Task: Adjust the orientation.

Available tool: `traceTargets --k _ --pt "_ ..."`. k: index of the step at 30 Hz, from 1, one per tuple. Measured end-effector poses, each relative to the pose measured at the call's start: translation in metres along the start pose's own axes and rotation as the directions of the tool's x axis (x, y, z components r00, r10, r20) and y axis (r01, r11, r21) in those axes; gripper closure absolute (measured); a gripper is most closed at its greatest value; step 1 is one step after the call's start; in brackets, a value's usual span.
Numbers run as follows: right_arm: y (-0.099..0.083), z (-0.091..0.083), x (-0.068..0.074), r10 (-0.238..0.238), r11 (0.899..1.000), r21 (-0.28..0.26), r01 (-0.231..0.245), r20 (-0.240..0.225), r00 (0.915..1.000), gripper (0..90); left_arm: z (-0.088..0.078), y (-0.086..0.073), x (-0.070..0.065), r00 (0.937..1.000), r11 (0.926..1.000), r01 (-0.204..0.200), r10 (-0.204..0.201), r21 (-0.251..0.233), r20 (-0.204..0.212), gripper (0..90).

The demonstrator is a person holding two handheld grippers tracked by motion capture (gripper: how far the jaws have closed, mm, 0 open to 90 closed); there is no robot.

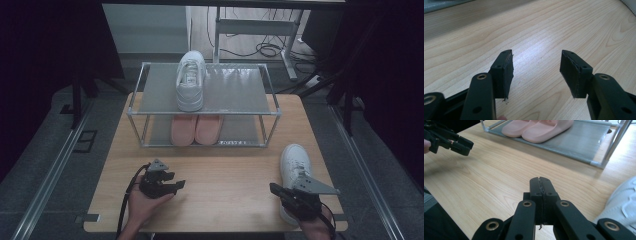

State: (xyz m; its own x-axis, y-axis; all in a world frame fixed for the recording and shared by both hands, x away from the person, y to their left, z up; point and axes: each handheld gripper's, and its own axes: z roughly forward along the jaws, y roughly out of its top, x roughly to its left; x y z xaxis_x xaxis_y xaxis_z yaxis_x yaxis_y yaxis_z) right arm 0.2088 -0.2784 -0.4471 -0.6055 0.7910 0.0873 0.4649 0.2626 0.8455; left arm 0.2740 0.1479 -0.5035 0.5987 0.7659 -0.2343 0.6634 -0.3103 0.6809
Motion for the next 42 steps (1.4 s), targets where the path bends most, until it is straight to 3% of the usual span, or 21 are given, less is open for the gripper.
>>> traceTargets --k 11,28,37,42 --pt "-0.012 -0.004 0.002 -0.002 1.000 0.028 0.002 0.025 0.9997 89.6 0.000 0.000 0.000 1.0000 1.0000 -0.001 0.001 0.000 -0.001 44.4" --pt "-0.027 -0.007 -0.003 -0.021 0.995 0.102 0.010 0.113 0.9934 89.9 0.001 -0.001 0.001 1.0000 1.0000 0.002 -0.002 0.004 -0.001 44.4" --pt "-0.028 -0.012 -0.006 -0.043 0.993 0.116 0.026 0.144 0.9886 90.0 0.002 -0.001 0.001 1.0000 1.0000 0.004 -0.004 0.006 -0.001 44.4" --pt "-0.031 -0.018 -0.009 -0.030 0.993 0.116 0.013 0.143 0.9893 90.0 0.002 -0.001 0.000 1.0000 1.0000 0.001 -0.001 0.007 0.000 44.4"
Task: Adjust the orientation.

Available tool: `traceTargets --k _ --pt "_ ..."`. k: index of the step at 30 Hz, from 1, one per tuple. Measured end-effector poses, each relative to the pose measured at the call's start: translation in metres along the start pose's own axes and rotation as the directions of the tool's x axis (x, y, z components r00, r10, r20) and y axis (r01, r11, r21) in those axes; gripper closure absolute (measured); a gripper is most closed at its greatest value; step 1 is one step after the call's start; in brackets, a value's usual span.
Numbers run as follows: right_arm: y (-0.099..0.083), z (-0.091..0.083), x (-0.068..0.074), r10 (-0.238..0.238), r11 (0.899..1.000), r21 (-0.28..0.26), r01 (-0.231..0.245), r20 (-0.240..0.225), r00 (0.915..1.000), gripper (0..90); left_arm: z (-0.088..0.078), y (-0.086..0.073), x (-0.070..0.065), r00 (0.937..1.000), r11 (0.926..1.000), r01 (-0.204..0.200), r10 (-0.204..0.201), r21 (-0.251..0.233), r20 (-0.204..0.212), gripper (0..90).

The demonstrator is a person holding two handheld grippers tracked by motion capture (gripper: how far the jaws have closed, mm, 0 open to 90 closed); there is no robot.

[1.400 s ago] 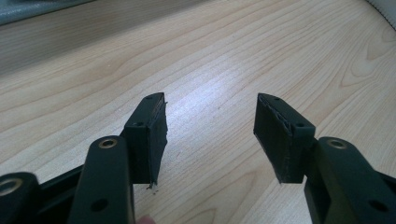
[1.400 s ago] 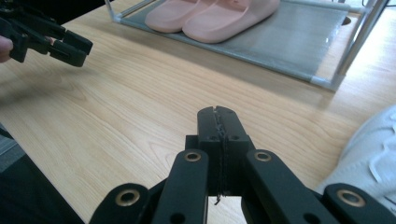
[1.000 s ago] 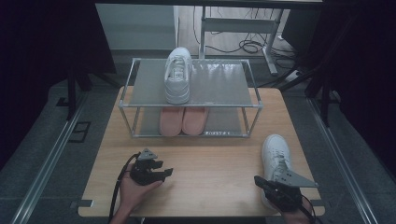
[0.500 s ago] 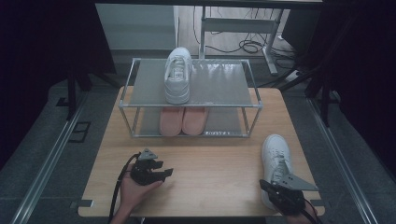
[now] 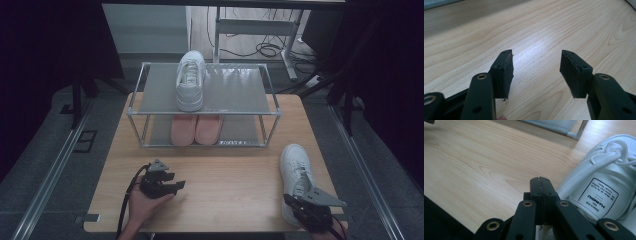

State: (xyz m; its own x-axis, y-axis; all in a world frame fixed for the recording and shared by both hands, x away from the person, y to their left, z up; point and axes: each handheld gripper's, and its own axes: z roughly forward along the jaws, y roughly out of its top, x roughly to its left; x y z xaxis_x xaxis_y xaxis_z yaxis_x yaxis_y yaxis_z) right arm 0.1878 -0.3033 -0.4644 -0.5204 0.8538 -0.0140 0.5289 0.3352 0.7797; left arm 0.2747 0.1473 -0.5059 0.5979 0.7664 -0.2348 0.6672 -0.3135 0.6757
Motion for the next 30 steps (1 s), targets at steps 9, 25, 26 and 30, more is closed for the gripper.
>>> traceTargets --k 9,25,26,30 --pt "-0.007 -0.003 0.008 -0.001 1.000 0.016 0.001 -0.034 0.9994 90.0 0.001 0.000 0.000 1.0000 1.0000 0.002 -0.002 0.001 0.001 44.4" --pt "-0.030 -0.017 -0.019 0.052 0.998 0.033 -0.052 0.000 0.9986 90.0 0.002 0.000 -0.001 1.0000 1.0000 -0.002 0.002 0.007 0.000 44.3" --pt "-0.030 -0.017 -0.019 0.052 0.998 0.033 -0.052 0.000 0.9986 90.0 0.002 0.000 -0.001 1.0000 1.0000 -0.002 0.002 0.007 0.000 44.3" --pt "-0.034 -0.021 -0.032 0.068 0.997 0.028 -0.069 0.016 0.9975 90.0 0.003 0.000 -0.001 1.0000 0.9999 -0.003 0.003 0.011 -0.002 44.3"
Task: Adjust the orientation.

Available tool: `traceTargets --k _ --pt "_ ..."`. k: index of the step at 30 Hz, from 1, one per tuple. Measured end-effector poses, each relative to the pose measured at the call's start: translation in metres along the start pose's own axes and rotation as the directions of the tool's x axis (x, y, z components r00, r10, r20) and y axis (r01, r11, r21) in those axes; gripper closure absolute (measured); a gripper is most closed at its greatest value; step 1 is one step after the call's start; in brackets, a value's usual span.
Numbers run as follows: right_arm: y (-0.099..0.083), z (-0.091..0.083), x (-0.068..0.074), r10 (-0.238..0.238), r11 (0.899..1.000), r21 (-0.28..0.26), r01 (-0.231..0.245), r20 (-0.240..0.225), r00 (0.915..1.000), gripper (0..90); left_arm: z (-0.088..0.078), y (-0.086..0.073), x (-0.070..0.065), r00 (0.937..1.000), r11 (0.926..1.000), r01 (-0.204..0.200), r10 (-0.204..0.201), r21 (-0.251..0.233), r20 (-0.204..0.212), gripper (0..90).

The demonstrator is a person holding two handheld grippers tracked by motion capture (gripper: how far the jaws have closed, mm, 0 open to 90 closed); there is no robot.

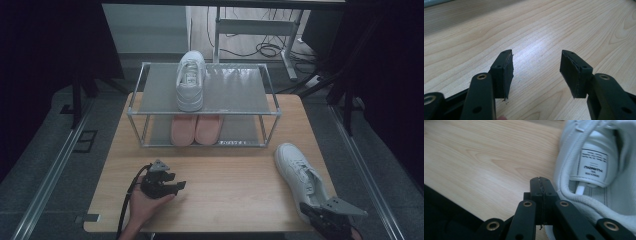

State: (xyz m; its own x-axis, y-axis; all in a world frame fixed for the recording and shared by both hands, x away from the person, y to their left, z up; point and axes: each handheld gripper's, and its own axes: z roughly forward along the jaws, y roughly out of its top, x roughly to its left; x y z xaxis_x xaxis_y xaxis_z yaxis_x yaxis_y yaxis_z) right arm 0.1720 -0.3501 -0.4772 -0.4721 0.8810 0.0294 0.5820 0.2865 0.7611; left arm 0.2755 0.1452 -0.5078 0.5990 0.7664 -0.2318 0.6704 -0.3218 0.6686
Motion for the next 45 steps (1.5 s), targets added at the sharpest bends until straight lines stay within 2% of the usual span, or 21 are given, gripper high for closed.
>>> traceTargets --k 3,9,16,23,28,32,40,45 --pt "-0.003 -0.001 -0.008 0.012 1.000 0.006 -0.012 0.022 0.9997 90.0 0.000 0.000 0.001 1.0000 1.0000 -0.002 0.002 0.003 0.000 44.3" --pt "-0.008 0.001 -0.018 0.035 0.999 0.006 -0.035 0.024 0.9991 90.0 0.000 0.000 0.001 1.0000 1.0000 -0.002 0.002 0.004 -0.001 44.3" --pt "-0.010 -0.001 -0.023 0.044 0.999 0.001 -0.044 0.032 0.9985 90.0 0.001 0.000 0.001 1.0000 1.0000 -0.003 0.003 0.005 0.000 44.3" --pt "-0.004 -0.002 -0.019 0.030 0.999 -0.016 -0.029 0.008 0.9995 90.0 0.001 0.000 0.000 1.0000 1.0000 -0.004 0.004 0.005 0.000 44.3" --pt "0.008 -0.005 -0.014 0.003 0.999 -0.044 -0.004 -0.013 0.9999 90.0 0.002 0.000 0.000 1.0000 1.0000 -0.003 0.003 0.006 0.001 44.3" --pt "0.021 -0.008 -0.016 -0.013 0.998 -0.067 0.012 -0.023 0.9996 90.0 0.001 0.000 0.001 1.0000 1.0000 -0.002 0.002 0.004 0.002 44.3" --pt "0.055 -0.014 -0.030 -0.050 0.995 -0.088 0.048 -0.027 0.9984 89.9 0.001 0.000 0.002 1.0000 1.0000 -0.001 0.001 0.004 0.000 44.2" --pt "0.070 -0.016 -0.046 -0.039 0.995 -0.098 0.035 -0.036 0.9986 89.9 0.000 0.000 0.002 1.0000 1.0000 0.000 0.000 0.001 0.000 44.2"
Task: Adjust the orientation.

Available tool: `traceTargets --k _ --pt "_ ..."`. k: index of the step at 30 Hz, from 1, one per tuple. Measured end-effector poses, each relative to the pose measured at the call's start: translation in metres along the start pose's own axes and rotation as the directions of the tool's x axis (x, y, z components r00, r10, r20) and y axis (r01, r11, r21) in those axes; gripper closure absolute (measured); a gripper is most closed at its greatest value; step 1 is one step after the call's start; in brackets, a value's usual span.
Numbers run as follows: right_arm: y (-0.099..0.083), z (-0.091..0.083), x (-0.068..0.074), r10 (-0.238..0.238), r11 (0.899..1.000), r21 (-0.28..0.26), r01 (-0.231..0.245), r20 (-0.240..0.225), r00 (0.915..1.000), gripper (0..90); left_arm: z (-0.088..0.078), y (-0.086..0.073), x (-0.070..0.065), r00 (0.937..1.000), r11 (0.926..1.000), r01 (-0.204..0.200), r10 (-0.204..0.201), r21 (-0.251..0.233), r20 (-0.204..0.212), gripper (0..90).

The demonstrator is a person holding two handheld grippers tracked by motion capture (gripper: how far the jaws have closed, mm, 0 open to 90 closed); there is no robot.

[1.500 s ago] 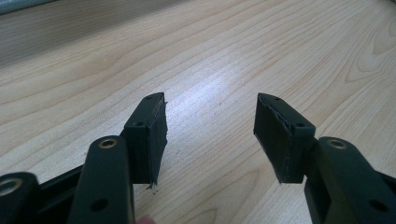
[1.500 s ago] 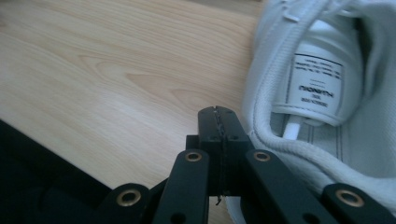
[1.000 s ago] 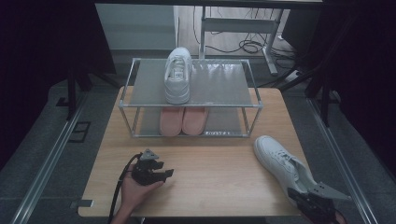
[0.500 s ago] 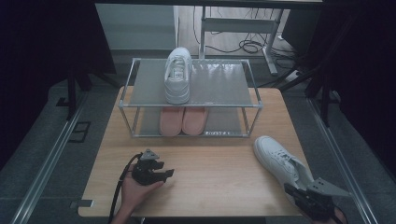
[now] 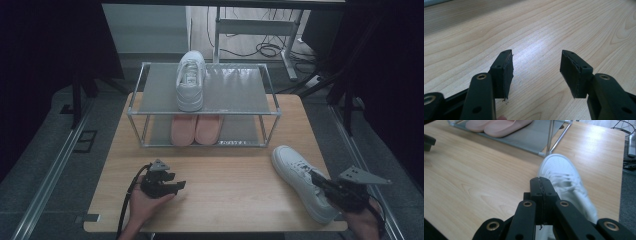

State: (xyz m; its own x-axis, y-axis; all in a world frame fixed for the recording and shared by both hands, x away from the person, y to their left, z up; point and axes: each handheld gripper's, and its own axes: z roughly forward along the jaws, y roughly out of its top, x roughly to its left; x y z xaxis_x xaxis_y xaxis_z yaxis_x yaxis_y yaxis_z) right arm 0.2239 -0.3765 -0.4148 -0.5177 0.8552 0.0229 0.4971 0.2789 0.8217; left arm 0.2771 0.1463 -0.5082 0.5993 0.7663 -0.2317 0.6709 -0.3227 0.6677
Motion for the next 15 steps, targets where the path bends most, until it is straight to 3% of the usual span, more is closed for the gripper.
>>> traceTargets --k 6,15 --pt "0.007 0.004 -0.020 0.023 1.000 0.014 -0.023 -0.004 0.9997 89.8 0.001 0.000 0.000 1.0000 1.0000 0.004 -0.004 0.002 0.000 44.2" --pt "0.007 0.006 -0.037 0.049 0.999 0.023 -0.049 -0.002 0.9988 89.7 0.001 0.000 0.000 1.0000 1.0000 0.002 -0.002 0.006 0.000 44.1"
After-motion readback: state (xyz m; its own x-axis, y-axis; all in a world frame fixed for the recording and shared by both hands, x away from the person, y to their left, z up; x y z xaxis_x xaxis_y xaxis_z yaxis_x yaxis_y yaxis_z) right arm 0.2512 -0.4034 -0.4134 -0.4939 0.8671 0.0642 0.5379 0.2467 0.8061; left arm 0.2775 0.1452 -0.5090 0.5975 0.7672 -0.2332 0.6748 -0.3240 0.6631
